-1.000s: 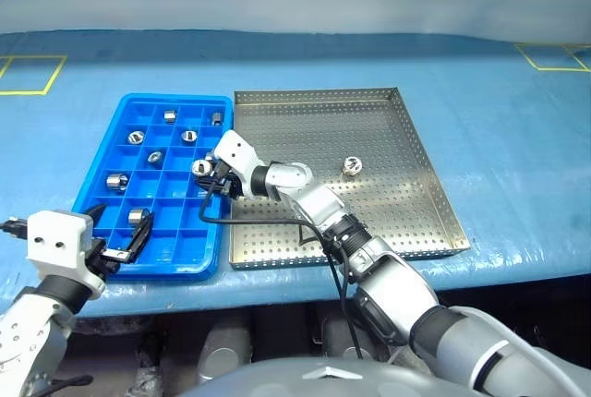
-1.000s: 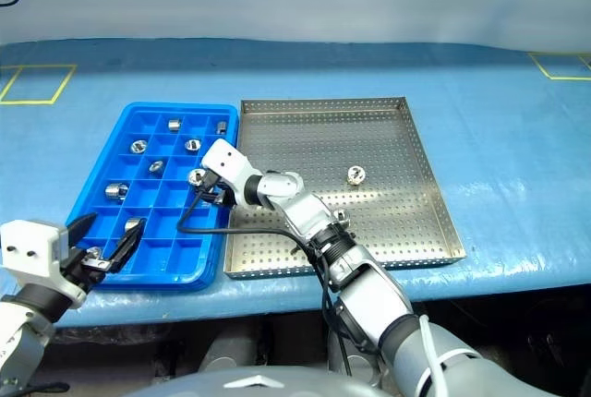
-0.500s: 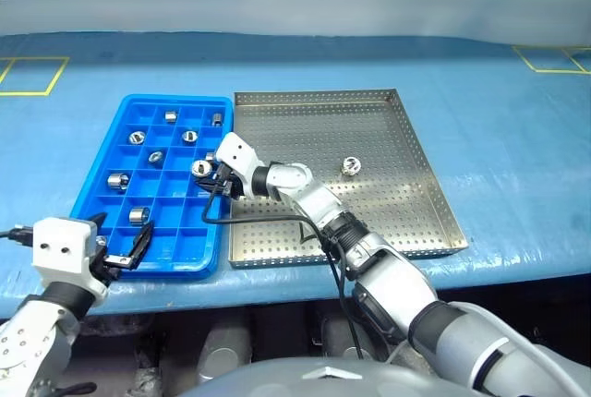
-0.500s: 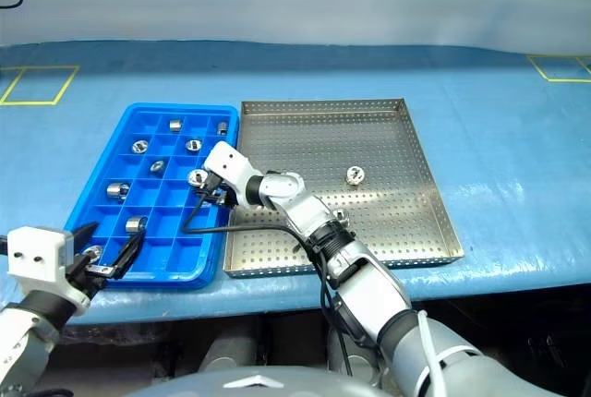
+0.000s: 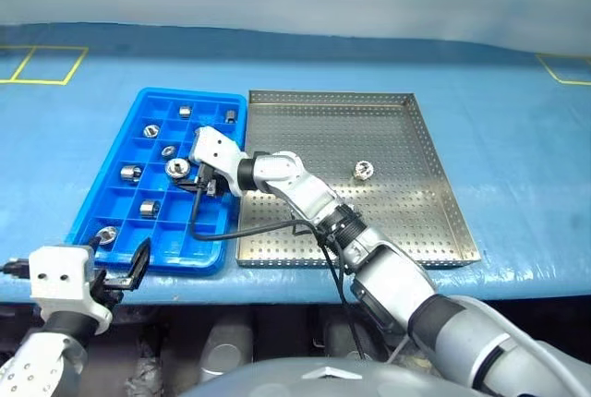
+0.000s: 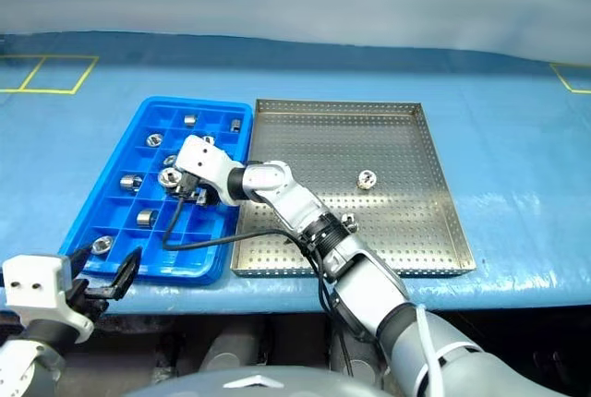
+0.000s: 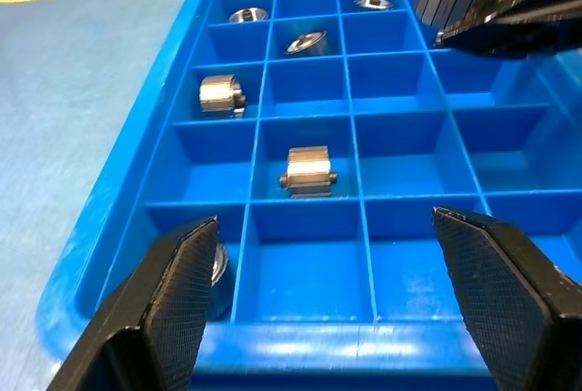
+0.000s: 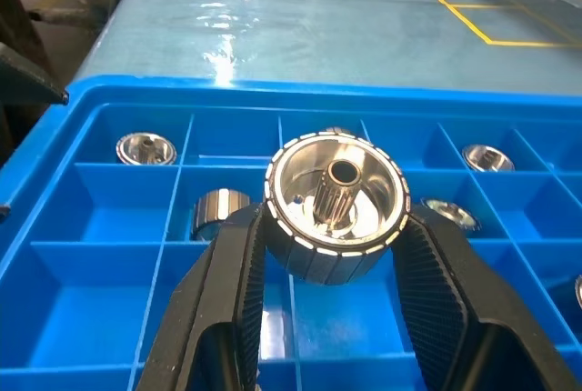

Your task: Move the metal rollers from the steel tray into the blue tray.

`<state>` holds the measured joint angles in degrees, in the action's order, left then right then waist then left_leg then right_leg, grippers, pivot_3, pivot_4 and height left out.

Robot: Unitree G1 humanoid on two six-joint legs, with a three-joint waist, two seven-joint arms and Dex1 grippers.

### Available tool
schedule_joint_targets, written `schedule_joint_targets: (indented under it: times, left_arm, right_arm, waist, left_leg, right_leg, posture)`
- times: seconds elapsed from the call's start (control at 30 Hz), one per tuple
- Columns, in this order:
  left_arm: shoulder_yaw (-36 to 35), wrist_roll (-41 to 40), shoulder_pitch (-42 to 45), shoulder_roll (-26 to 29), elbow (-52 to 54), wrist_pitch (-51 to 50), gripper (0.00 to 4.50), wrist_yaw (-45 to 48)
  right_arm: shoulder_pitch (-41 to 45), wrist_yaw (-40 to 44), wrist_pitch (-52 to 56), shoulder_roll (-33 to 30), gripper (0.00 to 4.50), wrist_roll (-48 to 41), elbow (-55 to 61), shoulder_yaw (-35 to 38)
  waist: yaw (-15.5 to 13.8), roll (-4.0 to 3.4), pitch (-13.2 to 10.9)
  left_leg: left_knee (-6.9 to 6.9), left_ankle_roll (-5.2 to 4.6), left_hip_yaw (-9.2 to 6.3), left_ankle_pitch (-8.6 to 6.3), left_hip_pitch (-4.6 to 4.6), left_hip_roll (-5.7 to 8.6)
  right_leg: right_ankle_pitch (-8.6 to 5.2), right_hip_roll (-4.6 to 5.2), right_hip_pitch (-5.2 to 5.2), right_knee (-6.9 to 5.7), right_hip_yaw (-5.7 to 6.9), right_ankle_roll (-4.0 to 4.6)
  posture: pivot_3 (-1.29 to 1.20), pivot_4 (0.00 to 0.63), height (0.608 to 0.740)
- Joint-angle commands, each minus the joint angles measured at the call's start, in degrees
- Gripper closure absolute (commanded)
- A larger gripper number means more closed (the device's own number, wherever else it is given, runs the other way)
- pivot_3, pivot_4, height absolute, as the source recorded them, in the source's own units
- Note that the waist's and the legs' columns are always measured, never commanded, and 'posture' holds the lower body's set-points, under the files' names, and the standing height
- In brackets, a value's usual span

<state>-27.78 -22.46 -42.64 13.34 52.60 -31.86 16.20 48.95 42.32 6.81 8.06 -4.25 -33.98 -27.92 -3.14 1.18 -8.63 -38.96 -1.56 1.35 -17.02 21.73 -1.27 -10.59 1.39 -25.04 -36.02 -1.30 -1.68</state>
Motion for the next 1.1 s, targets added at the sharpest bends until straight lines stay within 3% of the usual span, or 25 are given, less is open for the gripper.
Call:
schedule_joint_targets:
  times: [0.03,0.3,0.73,0.97,1.1]
  left_arm:
    - [0.44,1.02,-2.29,-1.67,3.55,3.12,0.38,-0.73]
    - [3.97,3.1,-8.88,-6.28,5.36,7.08,0.38,-1.59]
    - [6.49,3.85,-9.39,-6.05,5.79,7.44,0.38,-2.33]
    - [5.88,3.97,-10.52,-6.32,6.29,7.74,0.38,-2.76]
    - [6.34,4.04,-9.18,-5.39,6.13,7.03,0.38,-2.7]
  right_arm:
    - [5.38,0.88,-1.29,9.63,2.77,-1.08,-0.71,0.64]
    - [7.53,-0.03,-4.44,9.91,2.77,-0.12,-10.56,1.61]
    - [10.74,-1.2,-7.19,11.19,2.77,0.39,-19.26,4.25]
    - [10.48,-1.39,-8.14,12.23,0.53,0.29,-19.21,4.86]
    - [9.66,-1.51,-7.77,11.35,0.53,-1.4,-14.17,5.77]
  waist:
    - [-0.52,-0.02,-0.02]
    - [-2.55,-0.06,-0.1]
    - [-3.36,-0.16,-0.16]
    - [-3.92,-0.19,-0.18]
    - [-4.08,-0.25,-0.26]
  left_leg:
    - [0.0,0.0,-0.02,0.0,0.0,0.0]
    - [-0.01,0.0,-0.15,0.0,0.02,0.01]
    - [-0.01,0.01,-0.4,-0.01,0.07,0.02]
    - [-0.01,0.02,-0.55,-0.01,0.07,0.02]
    - [-0.01,0.04,-0.66,-0.02,0.07,0.03]
  right_leg:
    - [-0.03,0.0,0.02,0.0,0.02,-0.04]
    - [-0.21,0.0,0.1,0.06,0.17,-0.26]
    - [-0.28,0.0,0.19,0.08,0.39,-0.26]
    - [-0.34,0.01,0.25,0.1,0.51,-0.25]
    - [-0.43,0.0,0.27,0.09,0.59,-0.27]
  posture:
    - [0.39,0.15,0.74]
    - [0.45,0.15,0.74]
    - [0.47,0.15,0.74]
    - [0.48,0.15,0.74]
    - [0.46,0.15,0.74]
